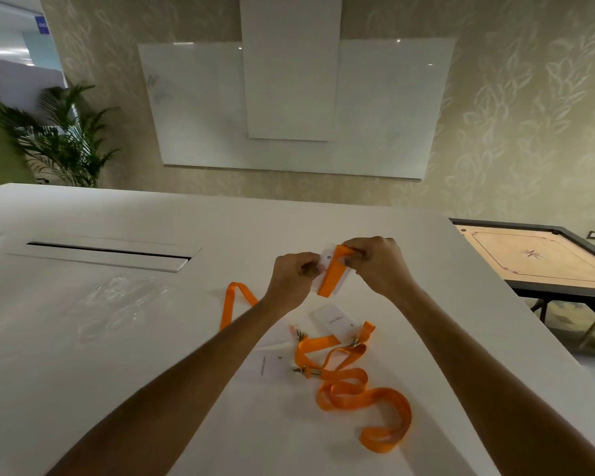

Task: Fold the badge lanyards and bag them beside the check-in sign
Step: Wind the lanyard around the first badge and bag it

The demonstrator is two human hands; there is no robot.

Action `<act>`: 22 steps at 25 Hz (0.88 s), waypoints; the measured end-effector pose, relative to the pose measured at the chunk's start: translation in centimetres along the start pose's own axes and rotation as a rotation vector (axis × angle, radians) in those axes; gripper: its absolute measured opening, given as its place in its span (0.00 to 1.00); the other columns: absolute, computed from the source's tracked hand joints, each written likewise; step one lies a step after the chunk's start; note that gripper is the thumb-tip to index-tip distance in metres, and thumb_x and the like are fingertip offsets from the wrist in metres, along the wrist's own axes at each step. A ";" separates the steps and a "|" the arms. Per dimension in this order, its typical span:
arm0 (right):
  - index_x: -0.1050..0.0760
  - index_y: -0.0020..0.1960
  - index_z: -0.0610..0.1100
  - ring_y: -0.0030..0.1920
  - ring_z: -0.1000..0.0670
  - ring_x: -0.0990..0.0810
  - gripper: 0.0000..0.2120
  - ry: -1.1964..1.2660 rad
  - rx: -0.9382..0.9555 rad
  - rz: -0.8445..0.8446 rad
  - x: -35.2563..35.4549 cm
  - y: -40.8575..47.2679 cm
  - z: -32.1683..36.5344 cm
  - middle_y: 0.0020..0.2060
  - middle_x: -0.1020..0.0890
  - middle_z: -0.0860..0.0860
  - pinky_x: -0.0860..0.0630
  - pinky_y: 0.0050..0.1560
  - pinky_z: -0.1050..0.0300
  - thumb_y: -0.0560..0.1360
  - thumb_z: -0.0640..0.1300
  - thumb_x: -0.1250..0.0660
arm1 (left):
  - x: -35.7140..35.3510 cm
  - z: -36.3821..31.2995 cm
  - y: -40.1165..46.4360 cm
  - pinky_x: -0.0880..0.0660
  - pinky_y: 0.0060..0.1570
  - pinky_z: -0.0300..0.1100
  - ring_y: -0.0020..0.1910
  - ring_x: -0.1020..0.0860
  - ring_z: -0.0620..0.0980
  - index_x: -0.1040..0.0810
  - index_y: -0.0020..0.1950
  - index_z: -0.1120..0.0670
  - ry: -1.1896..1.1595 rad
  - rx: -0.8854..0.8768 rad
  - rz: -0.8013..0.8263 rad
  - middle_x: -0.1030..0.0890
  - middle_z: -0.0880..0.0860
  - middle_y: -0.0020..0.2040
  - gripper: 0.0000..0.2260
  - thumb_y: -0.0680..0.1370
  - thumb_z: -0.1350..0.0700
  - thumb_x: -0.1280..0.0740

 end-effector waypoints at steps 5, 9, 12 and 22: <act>0.16 0.48 0.47 0.40 0.51 0.21 0.06 -0.035 -0.006 0.018 -2.0 -0.2 0.6 0.42 0.14 0.51 0.30 0.40 0.61 0.73 0.42 0.30 | 2.2 2.2 -0.4 0.27 0.43 0.24 0.40 0.21 0.42 0.17 0.46 0.58 -0.094 0.043 0.068 0.18 0.48 0.42 0.06 0.71 0.59 0.26; 0.17 0.51 0.47 0.40 0.53 0.23 0.08 -0.055 -0.014 0.068 -3.7 -0.7 0.0 0.45 0.14 0.51 0.32 0.41 0.62 0.73 0.43 0.30 | 5.6 6.9 -0.9 0.28 0.46 0.27 0.48 0.20 0.44 0.19 0.52 0.55 -0.021 0.223 0.074 0.17 0.48 0.48 0.14 0.69 0.52 0.24; 0.17 0.52 0.48 0.42 0.52 0.21 0.08 -0.061 -0.023 0.105 -5.0 -0.9 -0.4 0.46 0.14 0.52 0.30 0.42 0.60 0.73 0.44 0.30 | 8.6 11.0 -1.8 0.29 0.52 0.34 0.55 0.22 0.49 0.20 0.57 0.57 0.113 0.346 0.040 0.18 0.52 0.55 0.19 0.69 0.51 0.25; 0.17 0.50 0.48 0.43 0.46 0.19 0.07 -0.061 0.040 0.145 -8.2 0.5 0.3 0.43 0.14 0.50 0.27 0.41 0.56 0.73 0.44 0.30 | 18.8 20.0 -5.5 0.33 0.66 0.46 0.67 0.29 0.55 0.29 0.67 0.59 0.443 0.606 -0.047 0.27 0.56 0.68 0.30 0.71 0.47 0.26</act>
Point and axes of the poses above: each hand's wrist, its own y-axis towards the middle knuckle, its own x-axis out of the back of the hand, z = x × y, the point moved 5 cm from there along y, towards the middle knuckle
